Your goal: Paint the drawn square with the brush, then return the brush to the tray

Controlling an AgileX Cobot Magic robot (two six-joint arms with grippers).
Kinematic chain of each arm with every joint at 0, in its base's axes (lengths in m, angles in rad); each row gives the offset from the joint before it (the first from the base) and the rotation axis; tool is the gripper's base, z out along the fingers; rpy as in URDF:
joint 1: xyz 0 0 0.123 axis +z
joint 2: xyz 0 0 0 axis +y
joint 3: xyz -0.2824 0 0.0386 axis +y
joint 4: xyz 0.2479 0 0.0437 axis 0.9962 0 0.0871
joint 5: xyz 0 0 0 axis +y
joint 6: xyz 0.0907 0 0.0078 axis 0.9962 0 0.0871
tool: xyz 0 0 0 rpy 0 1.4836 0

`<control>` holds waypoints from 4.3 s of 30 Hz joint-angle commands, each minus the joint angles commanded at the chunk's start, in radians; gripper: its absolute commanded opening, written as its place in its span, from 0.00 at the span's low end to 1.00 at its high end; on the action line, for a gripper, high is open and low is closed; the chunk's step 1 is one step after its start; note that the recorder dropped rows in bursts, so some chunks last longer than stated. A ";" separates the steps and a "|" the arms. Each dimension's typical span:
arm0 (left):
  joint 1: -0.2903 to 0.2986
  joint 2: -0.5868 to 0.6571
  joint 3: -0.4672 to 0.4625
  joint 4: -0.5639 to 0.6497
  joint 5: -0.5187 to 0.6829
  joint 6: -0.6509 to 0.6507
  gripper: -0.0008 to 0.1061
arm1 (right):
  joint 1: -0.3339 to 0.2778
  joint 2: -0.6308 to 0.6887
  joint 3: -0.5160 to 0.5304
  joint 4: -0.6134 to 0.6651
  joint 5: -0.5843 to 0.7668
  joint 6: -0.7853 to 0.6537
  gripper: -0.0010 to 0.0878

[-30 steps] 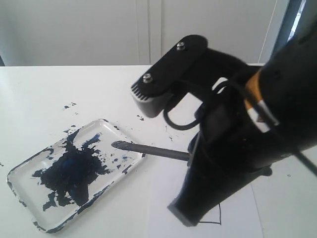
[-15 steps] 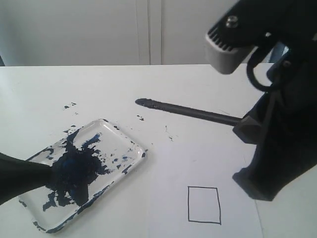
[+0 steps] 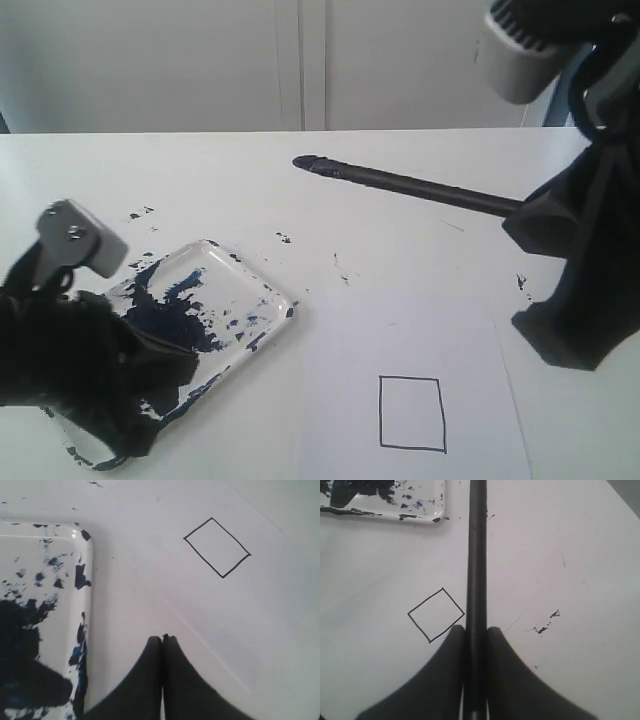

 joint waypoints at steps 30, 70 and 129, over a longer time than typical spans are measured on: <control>-0.256 0.485 -0.216 0.015 0.013 0.301 0.47 | 0.000 -0.039 0.000 -0.167 0.000 0.109 0.01; 0.007 0.556 -0.162 0.192 -0.027 0.322 0.47 | 0.000 -0.037 0.000 -0.136 0.000 0.109 0.01; 0.143 0.475 -0.051 0.562 0.251 0.779 0.50 | 0.000 0.021 0.251 0.317 0.000 -0.216 0.01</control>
